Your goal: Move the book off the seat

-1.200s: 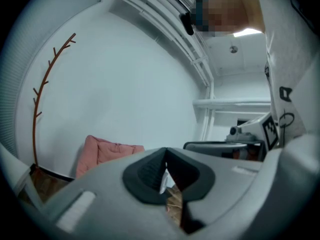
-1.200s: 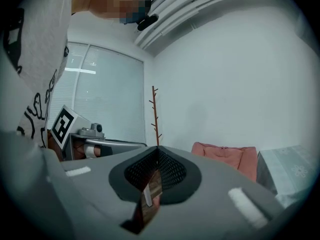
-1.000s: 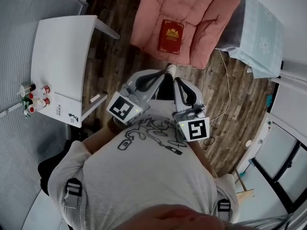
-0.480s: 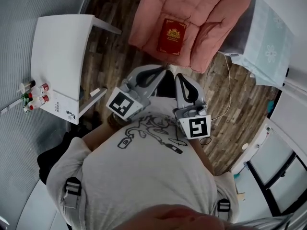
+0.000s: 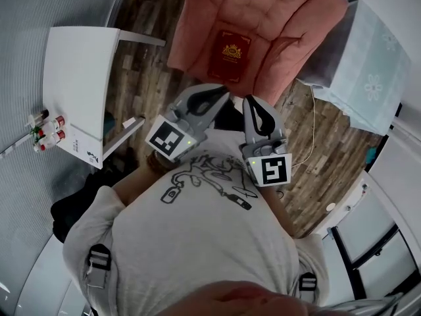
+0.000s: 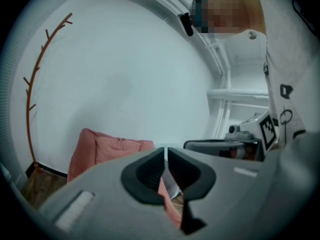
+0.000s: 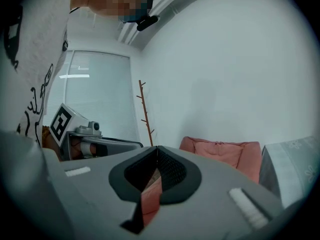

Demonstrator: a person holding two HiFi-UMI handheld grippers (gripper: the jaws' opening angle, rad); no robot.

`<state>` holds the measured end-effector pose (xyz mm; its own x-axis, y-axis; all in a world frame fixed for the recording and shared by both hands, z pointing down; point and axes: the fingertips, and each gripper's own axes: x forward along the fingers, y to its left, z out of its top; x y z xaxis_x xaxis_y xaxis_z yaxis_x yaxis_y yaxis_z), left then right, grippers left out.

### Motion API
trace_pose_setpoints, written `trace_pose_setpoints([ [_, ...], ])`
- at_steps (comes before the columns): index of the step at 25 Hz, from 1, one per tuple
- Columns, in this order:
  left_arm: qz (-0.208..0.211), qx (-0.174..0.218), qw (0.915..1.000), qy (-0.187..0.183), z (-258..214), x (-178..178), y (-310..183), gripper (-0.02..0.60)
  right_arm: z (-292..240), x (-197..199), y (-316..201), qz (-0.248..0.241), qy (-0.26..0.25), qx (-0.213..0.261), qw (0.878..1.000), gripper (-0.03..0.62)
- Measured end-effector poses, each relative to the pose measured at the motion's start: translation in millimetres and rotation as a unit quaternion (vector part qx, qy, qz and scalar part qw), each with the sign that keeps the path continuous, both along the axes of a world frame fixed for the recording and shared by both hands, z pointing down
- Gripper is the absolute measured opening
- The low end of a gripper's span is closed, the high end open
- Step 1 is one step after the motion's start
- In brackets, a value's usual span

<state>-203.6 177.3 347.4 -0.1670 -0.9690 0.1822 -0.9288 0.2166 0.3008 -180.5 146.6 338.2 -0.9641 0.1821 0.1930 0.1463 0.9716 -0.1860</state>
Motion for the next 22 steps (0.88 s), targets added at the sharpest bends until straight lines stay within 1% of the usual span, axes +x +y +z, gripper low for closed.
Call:
trace_pose_setpoints([
  [2, -0.002, -0.006, 1.0, -0.002, 5, -5, -16, 0.023, 7, -6, -16, -0.006, 0.006, -0.007, 1.0, 0.008],
  [3, 0.0, -0.01, 0.9999, -0.004, 8, -6, -24, 0.023, 11, -8, -23, -0.01, 0.009, -0.012, 1.0, 0.019],
  [6, 0.014, -0.02, 0.9996, -0.013, 19, -6, -46, 0.042, 21, -14, -40, -0.026, 0.012, -0.019, 0.999, 0.028],
  [10, 0.013, -0.026, 0.9996, -0.006, 31, -11, -66, 0.055, 35, -19, -54, -0.037, 0.02, -0.019, 0.999, 0.034],
  [15, 0.003, -0.041, 0.9991, 0.0, 53, -29, -69, 0.058, 57, -27, -61, -0.043, 0.036, -0.02, 0.998, 0.041],
  [18, 0.01, -0.055, 0.9984, 0.001, 76, -40, -67, 0.066, 78, -35, -64, -0.039, 0.05, -0.024, 0.998, 0.051],
  [22, 0.012, -0.067, 0.9973, 0.028, 117, -57, -60, 0.076, 115, -46, -65, -0.041, 0.079, -0.025, 0.996, 0.06],
])
